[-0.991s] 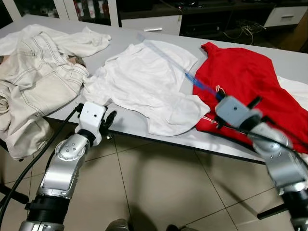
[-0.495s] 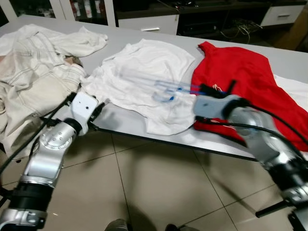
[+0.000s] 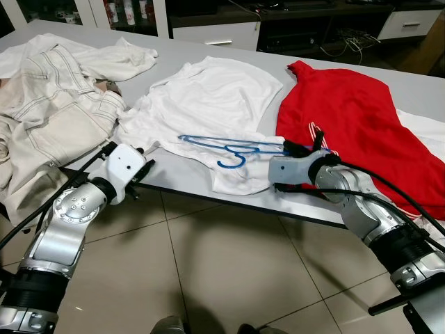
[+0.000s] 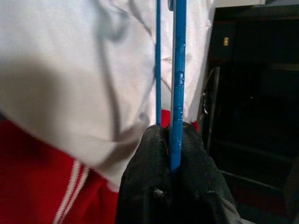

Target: Hang hanger

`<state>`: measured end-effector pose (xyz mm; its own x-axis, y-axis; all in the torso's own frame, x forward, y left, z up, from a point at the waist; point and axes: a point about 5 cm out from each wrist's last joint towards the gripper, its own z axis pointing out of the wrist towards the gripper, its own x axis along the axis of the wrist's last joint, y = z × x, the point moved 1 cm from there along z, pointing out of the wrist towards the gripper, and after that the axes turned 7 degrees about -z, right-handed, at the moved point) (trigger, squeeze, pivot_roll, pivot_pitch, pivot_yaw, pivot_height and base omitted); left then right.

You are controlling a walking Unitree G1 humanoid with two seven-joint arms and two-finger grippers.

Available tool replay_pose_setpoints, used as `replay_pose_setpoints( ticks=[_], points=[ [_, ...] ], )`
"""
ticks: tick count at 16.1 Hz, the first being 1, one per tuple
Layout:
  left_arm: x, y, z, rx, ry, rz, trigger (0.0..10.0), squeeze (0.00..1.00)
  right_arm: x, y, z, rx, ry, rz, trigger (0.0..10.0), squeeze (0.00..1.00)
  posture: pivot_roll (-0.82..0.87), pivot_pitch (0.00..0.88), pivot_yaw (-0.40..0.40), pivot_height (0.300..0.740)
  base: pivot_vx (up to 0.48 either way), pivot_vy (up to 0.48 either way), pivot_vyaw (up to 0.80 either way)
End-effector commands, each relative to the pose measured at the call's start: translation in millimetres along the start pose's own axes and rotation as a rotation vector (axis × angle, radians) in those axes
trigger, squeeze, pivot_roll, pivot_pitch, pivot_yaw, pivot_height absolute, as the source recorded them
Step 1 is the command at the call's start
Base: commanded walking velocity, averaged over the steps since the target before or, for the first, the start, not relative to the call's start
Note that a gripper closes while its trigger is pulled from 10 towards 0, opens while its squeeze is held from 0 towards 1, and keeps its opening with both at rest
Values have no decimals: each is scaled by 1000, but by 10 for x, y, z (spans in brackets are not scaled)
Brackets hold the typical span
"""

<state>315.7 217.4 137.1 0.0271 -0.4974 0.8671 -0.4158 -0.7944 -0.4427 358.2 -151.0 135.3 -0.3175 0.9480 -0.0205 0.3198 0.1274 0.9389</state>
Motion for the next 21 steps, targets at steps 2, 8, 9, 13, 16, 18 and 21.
replay_pose_setpoints(
  ticks=[2,8,9,13,16,18,21],
  points=[
    [37,45,39,-32,12,15,10000,0,-21,-59,-44,60,23,-5,10000,0,96,52,-49,740,0,0,0],
    [58,83,86,-58,22,19,10000,0,45,-289,-330,242,164,69,10000,0,78,52,-40,740,0,0,0],
    [61,85,89,-60,23,20,10000,0,37,-276,-361,248,175,76,10000,0,78,52,-40,740,0,0,0],
    [70,83,101,-65,28,21,10000,0,-63,-249,-493,289,184,90,10000,0,78,52,-40,740,0,0,0],
    [72,74,100,-61,30,23,10000,0,-105,8,-487,165,178,178,10000,0,78,52,-40,740,0,0,0],
    [66,65,89,-61,28,29,10000,0,-93,173,-420,75,161,187,10000,0,80,52,-41,740,0,0,0],
    [67,69,84,-61,29,30,10000,0,13,160,-276,50,140,166,10000,0,92,54,-49,740,0,0,0]
  ],
)
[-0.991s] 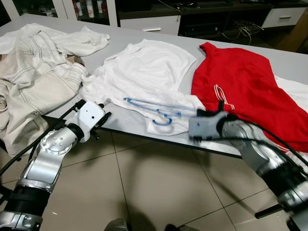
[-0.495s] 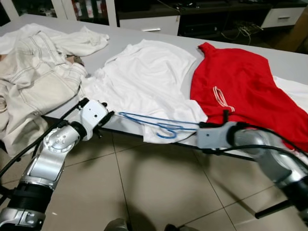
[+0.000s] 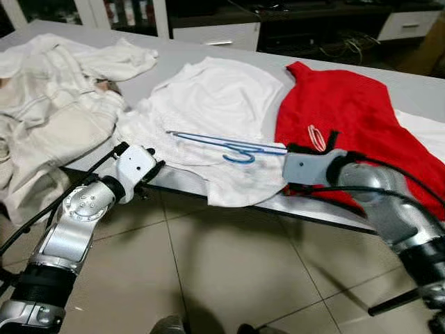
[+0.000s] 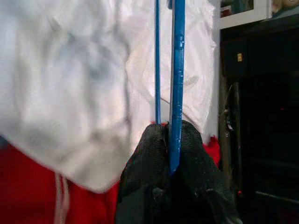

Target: Hang hanger

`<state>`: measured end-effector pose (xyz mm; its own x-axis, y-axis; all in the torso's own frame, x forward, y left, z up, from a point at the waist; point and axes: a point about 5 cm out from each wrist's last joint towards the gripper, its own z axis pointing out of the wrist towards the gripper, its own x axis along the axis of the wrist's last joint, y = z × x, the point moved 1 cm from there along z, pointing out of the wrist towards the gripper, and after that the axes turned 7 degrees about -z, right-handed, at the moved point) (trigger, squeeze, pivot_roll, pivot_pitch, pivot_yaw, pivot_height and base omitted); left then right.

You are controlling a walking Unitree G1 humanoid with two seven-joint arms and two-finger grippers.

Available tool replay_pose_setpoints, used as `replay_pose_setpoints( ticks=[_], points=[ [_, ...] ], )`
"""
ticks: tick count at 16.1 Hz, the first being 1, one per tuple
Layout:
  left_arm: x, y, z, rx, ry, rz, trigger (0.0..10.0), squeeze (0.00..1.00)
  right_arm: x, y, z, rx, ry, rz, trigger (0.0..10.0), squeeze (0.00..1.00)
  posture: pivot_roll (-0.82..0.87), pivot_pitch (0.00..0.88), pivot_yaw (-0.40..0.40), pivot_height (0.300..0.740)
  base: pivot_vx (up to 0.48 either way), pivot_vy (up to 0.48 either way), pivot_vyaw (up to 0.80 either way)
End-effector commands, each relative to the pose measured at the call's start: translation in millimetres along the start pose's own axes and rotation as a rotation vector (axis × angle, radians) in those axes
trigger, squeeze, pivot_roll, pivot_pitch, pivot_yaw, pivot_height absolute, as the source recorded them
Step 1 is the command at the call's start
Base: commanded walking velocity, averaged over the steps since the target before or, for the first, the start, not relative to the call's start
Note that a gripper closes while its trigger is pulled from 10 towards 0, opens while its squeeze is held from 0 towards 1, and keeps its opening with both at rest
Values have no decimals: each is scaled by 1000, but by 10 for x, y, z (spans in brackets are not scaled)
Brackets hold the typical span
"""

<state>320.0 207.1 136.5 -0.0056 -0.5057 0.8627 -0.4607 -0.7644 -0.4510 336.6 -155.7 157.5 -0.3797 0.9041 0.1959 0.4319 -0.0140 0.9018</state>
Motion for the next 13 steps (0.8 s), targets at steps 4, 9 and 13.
replay_pose_setpoints(
  ticks=[4,9,13],
  points=[
    [3,11,-10,-8,2,4,10000,0,64,-76,164,9,-43,-33,10000,0,97,53,-54,740,0,0,0],
    [6,3,-19,-8,3,6,10000,0,26,-243,81,164,-16,-88,10000,0,101,50,-53,740,0,0,0],
    [4,15,-2,-12,3,5,10000,0,-104,-335,-83,263,-18,-92,10000,0,89,48,-52,740,0,0,0]
  ],
)
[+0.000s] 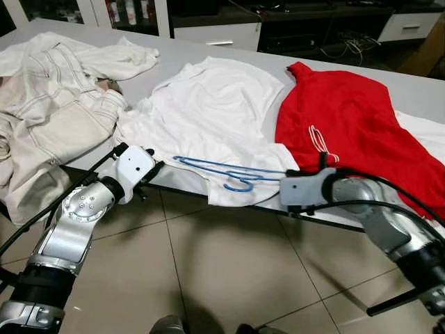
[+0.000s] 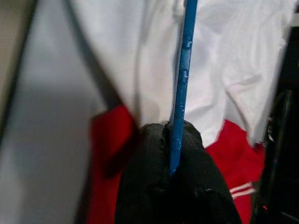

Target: Hang hanger

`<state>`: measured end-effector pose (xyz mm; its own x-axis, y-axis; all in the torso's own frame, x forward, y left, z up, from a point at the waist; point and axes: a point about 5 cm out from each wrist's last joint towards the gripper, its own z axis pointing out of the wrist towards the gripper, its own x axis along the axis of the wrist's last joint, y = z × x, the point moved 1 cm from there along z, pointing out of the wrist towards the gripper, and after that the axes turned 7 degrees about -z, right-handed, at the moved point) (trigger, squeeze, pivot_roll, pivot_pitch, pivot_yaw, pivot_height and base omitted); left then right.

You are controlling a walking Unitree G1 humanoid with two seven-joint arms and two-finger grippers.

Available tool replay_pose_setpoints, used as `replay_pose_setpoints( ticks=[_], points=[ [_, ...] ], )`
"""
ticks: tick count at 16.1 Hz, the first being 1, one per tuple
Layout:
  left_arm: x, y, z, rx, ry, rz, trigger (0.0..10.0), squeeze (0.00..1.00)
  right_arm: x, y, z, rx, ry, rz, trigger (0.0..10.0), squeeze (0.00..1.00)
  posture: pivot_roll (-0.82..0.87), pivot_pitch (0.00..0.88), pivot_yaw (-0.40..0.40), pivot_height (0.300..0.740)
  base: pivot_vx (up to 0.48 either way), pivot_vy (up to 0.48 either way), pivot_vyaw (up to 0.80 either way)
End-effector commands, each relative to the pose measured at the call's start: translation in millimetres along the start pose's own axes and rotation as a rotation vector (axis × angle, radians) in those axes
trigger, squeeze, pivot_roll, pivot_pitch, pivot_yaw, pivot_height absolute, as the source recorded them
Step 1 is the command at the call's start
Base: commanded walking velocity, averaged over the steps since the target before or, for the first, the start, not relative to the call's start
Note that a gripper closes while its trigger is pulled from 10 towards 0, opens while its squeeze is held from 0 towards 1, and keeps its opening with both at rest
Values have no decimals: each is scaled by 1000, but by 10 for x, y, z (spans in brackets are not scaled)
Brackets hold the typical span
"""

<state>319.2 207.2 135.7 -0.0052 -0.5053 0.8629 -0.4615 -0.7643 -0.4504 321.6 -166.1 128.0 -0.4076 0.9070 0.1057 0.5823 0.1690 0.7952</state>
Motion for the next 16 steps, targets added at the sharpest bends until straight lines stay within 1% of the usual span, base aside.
replay_pose_setpoints(
  ticks=[1,3,5,6,7,8,9,10,11,14,16],
  points=[
    [14,12,11,-13,4,5,10000,0,-28,-49,-50,43,8,1,10000,0,86,48,-51,740,0,0,0],
    [15,10,22,-15,6,5,10000,0,-50,-166,-141,122,37,14,10000,0,83,45,-50,740,0,0,0],
    [15,6,22,-15,6,5,10000,0,-35,-140,-171,102,58,35,10000,0,83,43,-50,740,0,0,0],
    [9,9,23,-15,13,-8,10000,0,-24,38,-174,-3,65,92,10000,0,84,41,-49,740,0,0,0],
    [3,17,26,-16,26,-39,10000,0,-24,125,-174,-55,66,115,10000,0,84,41,-49,740,0,0,0],
    [-7,26,28,-11,53,-112,10000,0,-25,202,-171,-102,65,134,10000,0,87,39,-48,740,0,0,0],
    [-57,30,3,7,102,-277,10000,0,-40,280,-154,-160,47,150,10000,0,89,40,-51,740,0,0,0],
    [-111,41,-23,11,104,-320,10000,0,-48,299,-143,-182,37,159,10000,0,89,40,-51,740,0,0,0],
    [-176,59,-54,10,95,-341,10000,0,-61,317,-127,-205,20,165,10000,0,95,41,-56,740,0,0,0],
    [-263,66,-82,23,75,-360,10000,0,-35,400,-45,-241,-9,169,10000,0,102,41,-65,740,0,0,0],
    [-307,66,-93,22,59,-353,10000,0,6,403,104,-236,-42,122,10000,0,101,39,-67,740,0,0,0]
  ],
)
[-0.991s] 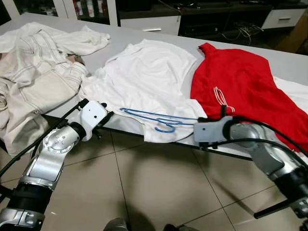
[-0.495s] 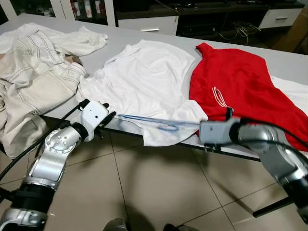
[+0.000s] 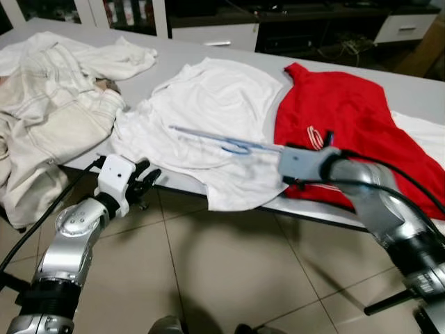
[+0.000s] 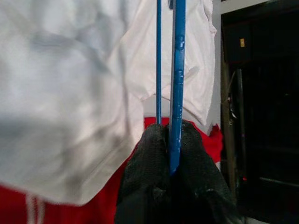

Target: Hang hanger

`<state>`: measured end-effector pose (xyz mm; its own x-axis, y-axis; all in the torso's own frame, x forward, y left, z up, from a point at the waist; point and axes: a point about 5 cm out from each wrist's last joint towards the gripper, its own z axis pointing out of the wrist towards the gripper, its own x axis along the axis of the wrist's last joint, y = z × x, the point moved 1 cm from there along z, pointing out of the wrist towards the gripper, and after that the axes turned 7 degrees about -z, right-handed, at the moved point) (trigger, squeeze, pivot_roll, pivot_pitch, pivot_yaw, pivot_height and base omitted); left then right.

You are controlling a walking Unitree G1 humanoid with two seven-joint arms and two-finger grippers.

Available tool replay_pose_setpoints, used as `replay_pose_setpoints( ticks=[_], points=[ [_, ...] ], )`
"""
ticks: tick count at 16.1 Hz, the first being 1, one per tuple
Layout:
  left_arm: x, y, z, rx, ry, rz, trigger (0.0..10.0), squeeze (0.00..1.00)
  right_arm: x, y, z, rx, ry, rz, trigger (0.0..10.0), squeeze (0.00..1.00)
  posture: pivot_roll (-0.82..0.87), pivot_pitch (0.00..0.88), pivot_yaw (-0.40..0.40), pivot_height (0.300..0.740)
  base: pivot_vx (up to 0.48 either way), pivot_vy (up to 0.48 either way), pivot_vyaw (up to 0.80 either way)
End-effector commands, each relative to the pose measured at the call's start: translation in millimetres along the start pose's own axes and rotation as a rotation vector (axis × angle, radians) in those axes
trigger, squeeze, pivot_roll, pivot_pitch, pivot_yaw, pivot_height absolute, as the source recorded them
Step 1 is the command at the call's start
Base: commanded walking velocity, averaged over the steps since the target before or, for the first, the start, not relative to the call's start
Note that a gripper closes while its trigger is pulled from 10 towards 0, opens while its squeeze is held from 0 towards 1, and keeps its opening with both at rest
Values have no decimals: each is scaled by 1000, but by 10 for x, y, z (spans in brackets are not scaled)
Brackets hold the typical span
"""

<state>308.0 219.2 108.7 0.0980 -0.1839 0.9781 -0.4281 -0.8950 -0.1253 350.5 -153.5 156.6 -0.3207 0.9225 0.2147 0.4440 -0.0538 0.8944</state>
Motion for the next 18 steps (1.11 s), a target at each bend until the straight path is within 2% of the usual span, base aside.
replay_pose_setpoints(
  ticks=[1,2,5,7,9,16,18],
  points=[
    [-13,-17,-9,0,-7,8,10000,0,-11,-24,51,6,-28,-36,10000,0,104,38,-70,740,0,0,0],
    [-40,-1,-19,-18,-35,56,10000,0,7,-34,129,1,-55,-84,10000,0,108,37,-73,740,0,0,0],
    [-95,18,-58,-54,-97,180,10000,0,34,-93,198,60,-63,-165,10000,0,117,38,-75,740,0,0,0],
    [-71,-8,-111,-69,-117,239,10000,0,-7,-210,178,145,-55,-184,10000,0,117,38,-75,740,0,0,0],
    [-16,-72,-135,-73,-128,293,10000,0,-24,-320,120,224,-29,-159,10000,0,117,37,-72,740,0,0,0],
    [89,-189,-131,-67,-126,336,10000,0,-107,-565,-101,417,31,-110,10000,0,107,31,-56,740,0,0,0],
    [92,-190,-128,-69,-124,338,10000,0,-124,-576,-173,444,40,-100,10000,0,108,30,-56,740,0,0,0]
  ],
)
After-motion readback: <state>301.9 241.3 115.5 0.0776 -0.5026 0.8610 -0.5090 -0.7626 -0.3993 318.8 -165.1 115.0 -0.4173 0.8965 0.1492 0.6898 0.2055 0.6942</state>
